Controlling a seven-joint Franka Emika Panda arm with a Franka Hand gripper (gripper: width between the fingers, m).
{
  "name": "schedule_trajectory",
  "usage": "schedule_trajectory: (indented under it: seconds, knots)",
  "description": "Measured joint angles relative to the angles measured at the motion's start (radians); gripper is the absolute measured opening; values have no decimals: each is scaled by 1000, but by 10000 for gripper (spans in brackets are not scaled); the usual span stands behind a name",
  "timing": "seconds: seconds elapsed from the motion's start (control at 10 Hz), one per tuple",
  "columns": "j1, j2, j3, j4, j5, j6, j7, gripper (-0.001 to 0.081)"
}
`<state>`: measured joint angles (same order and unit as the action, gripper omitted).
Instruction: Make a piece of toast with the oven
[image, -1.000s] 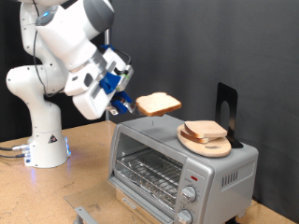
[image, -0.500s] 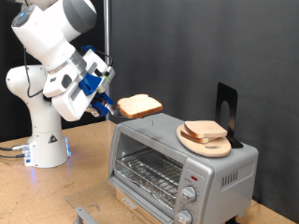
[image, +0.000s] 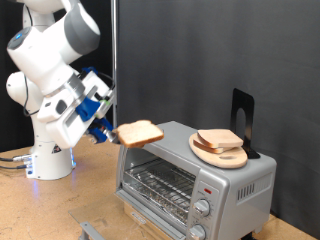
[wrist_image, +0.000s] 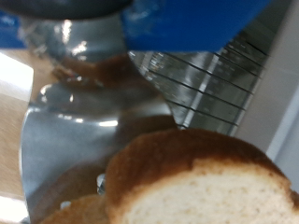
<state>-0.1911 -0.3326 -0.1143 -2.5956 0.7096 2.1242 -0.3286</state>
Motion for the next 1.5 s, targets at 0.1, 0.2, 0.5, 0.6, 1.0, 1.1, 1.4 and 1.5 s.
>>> schedule_trajectory:
  seconds: [0.1, 0.2, 0.5, 0.6, 1.0, 1.1, 1.4, 1.5]
  knots:
    - [-9, 13, -18, -7, 0, 7, -25, 395]
    - [-17, 29, -35, -8, 0, 9, -43, 395]
    - [-33, 82, -60, -8, -10, 60, -63, 395]
    - [-33, 108, -60, -8, -25, 83, -63, 395]
    - [-33, 147, -53, -7, -50, 102, -55, 395]
    - [-32, 159, -44, -12, -56, 133, -43, 395]
    - [-19, 210, -4, -12, -30, 223, -36, 395]
    - [-14, 220, 6, -10, -19, 235, -37, 395]
